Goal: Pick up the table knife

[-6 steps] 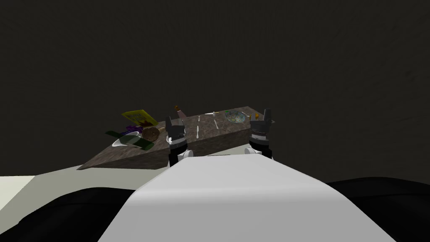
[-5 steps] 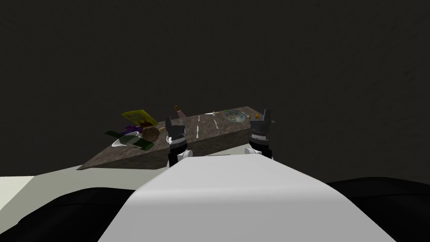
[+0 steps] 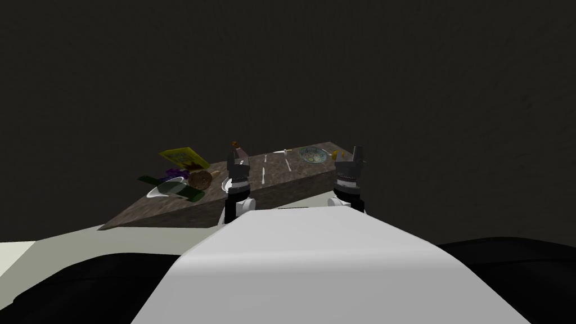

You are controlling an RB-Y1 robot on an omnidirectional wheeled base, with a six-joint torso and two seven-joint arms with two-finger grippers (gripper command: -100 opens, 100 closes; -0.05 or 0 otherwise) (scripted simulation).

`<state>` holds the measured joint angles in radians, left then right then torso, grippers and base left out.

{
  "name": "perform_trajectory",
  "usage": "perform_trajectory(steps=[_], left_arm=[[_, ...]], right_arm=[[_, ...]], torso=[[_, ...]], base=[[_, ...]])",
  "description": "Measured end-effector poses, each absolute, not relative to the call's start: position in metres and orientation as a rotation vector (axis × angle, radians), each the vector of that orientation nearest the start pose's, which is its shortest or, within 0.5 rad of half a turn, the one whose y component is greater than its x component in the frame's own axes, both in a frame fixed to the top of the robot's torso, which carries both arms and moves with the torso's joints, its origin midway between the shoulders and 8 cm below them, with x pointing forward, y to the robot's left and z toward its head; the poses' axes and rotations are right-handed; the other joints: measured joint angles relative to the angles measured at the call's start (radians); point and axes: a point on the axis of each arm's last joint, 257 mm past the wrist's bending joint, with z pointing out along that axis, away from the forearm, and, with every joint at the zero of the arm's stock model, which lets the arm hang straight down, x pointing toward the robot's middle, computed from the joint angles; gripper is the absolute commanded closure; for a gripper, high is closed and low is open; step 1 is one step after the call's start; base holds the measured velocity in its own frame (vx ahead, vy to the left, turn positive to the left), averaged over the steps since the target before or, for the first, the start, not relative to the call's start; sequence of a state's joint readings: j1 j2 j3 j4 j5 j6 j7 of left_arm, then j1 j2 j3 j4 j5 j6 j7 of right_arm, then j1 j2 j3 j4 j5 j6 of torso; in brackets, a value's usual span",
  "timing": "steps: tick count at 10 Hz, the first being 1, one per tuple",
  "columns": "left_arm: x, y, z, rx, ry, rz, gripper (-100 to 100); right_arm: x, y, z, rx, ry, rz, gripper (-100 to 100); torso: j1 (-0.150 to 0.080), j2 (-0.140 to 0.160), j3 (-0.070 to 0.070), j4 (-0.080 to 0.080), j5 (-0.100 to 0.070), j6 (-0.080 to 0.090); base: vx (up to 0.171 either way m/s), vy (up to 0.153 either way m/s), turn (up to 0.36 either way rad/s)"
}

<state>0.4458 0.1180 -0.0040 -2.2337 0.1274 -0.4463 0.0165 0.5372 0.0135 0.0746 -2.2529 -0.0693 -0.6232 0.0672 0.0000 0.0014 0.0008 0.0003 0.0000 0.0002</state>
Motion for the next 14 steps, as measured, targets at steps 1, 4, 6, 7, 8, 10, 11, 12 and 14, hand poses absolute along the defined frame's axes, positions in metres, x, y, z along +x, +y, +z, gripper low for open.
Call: perform_trajectory(steps=[1, 4, 6, 7, 8, 10, 11, 12, 14], left_arm=[[0.375, 0.278, 0.012, -0.698, 0.693, -1.416, -100], [0.402, 0.275, 0.008, -0.702, 0.766, -1.436, -100], [0.423, 0.274, 0.006, -0.711, 0.815, -1.445, -100], [0.429, 0.273, 0.005, -0.717, 0.829, -1.448, -100], [0.440, 0.271, 0.007, -0.721, 0.848, -1.453, -100], [0.459, 0.271, 0.002, -0.742, 0.900, -1.454, -100], [0.467, 0.269, 0.001, -0.751, 0.924, -1.456, -100], [0.474, 0.268, -0.002, -0.760, 0.943, -1.454, -100], [0.492, 0.267, -0.007, -0.781, 0.990, -1.447, -100]], right_arm=[[0.327, -0.269, 0.023, 0.651, 0.526, 1.351, 0], [0.327, -0.269, 0.023, 0.651, 0.526, 1.351, 0], [0.327, -0.269, 0.023, 0.651, 0.526, 1.351, 0], [0.327, -0.269, 0.023, 0.651, 0.526, 1.351, 0], [0.327, -0.269, 0.023, 0.651, 0.526, 1.351, 0], [0.327, -0.269, 0.023, 0.651, 0.526, 1.351, 0], [0.327, -0.269, 0.023, 0.651, 0.526, 1.351, 0], [0.327, -0.269, 0.023, 0.651, 0.526, 1.351, 0], [0.327, -0.269, 0.023, 0.651, 0.526, 1.351, 0]], torso=[[0.000, 0.001, 0.000, 0.000, 0.000, 0.000], [0.000, 0.001, 0.000, 0.000, 0.000, 0.000], [0.000, 0.000, 0.000, 0.000, 0.000, 0.000], [0.000, 0.000, 0.000, 0.000, 0.000, 0.000], [0.000, 0.000, 0.000, 0.000, 0.000, 0.000], [0.000, 0.000, 0.000, 0.000, 0.000, 0.000], [0.000, 0.000, 0.000, 0.000, 0.000, 0.000], [0.000, 0.000, 0.000, 0.000, 0.000, 0.000], [0.000, -0.001, 0.000, 0.000, 0.000, -0.001]], base=[[-0.043, -0.003, -0.094], [-0.035, -0.002, -0.064], [-0.034, -0.005, -0.105], [-0.023, -0.005, -0.084], [-0.034, -0.011, -0.191], [-0.028, -0.004, -0.089], [-0.020, -0.001, -0.081], [-0.021, -0.005, -0.179], [-0.018, -0.003, -0.112]])
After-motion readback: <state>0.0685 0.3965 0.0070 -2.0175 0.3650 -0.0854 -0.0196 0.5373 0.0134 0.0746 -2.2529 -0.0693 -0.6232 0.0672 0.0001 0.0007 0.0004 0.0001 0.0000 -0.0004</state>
